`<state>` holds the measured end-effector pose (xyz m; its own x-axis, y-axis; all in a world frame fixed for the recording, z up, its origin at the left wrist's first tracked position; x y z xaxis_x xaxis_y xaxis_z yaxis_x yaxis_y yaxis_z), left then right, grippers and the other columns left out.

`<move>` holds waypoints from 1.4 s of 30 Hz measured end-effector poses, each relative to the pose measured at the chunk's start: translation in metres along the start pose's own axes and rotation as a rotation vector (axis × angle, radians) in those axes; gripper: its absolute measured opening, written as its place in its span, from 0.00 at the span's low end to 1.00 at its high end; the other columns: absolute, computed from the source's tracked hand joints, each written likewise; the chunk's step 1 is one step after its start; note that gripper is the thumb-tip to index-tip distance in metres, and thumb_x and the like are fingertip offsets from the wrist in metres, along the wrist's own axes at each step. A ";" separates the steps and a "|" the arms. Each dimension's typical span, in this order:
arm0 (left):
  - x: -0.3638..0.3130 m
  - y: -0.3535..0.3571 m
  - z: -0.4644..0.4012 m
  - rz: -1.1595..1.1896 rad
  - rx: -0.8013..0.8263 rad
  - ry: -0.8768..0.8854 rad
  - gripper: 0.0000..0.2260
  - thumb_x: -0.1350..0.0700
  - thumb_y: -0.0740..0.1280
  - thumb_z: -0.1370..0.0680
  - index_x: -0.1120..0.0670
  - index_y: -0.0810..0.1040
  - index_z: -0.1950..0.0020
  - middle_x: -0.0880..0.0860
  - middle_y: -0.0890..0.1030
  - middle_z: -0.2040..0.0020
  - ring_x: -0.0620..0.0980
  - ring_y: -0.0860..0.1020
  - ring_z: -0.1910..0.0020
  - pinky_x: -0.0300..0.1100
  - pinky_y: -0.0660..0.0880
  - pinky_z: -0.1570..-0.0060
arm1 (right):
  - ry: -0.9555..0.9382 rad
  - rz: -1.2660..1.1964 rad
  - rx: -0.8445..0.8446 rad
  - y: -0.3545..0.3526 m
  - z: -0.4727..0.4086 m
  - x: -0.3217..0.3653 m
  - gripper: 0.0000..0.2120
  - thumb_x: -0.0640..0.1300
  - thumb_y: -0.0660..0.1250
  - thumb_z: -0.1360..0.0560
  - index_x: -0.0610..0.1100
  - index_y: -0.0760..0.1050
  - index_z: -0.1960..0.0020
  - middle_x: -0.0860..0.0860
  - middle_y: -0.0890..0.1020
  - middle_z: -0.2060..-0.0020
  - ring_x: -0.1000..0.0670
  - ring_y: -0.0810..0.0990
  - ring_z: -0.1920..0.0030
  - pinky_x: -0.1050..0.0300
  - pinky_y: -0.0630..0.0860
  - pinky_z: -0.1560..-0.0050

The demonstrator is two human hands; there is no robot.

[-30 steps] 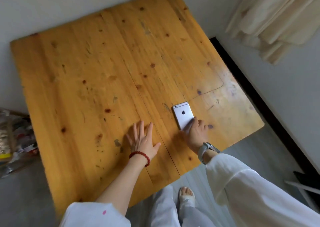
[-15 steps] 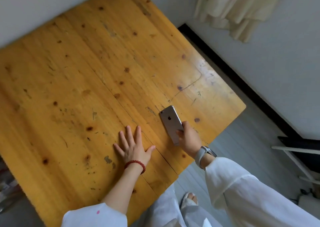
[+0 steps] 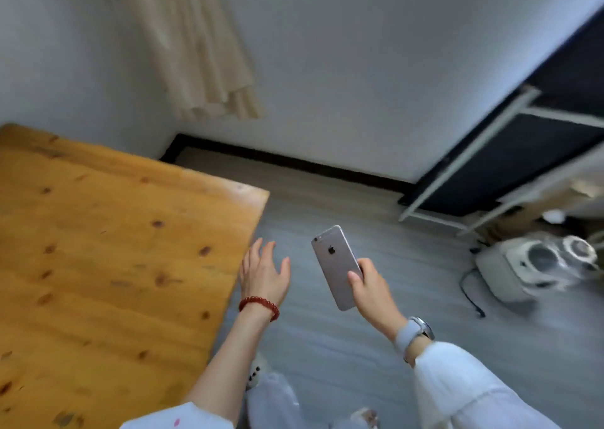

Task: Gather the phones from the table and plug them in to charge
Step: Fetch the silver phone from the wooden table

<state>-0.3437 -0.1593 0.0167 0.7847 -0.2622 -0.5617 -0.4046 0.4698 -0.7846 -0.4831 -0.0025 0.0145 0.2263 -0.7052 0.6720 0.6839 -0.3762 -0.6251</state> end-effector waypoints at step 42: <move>-0.929 0.836 0.752 -0.334 1.236 1.812 0.21 0.52 0.63 0.25 0.55 0.67 0.33 0.57 0.71 0.34 0.58 0.67 0.35 0.53 0.67 0.36 | 1.201 -0.722 -1.519 -0.726 0.472 -0.878 0.08 0.40 0.57 0.23 0.37 0.68 0.47 0.41 0.77 0.54 0.42 0.74 0.55 0.56 0.63 0.61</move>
<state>-1.0576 1.1111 0.0801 -0.6988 -0.3480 -0.6250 0.5942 0.2041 -0.7780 -0.8510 1.1740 0.0662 -0.6605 0.0466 0.7494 -0.7137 -0.3491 -0.6073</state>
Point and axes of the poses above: each hand's wrist, its own z-axis away from the middle knuckle, its own y-axis out of the palm, x = y × z, the point moved 7 cm from there along -z, towards the middle knuckle
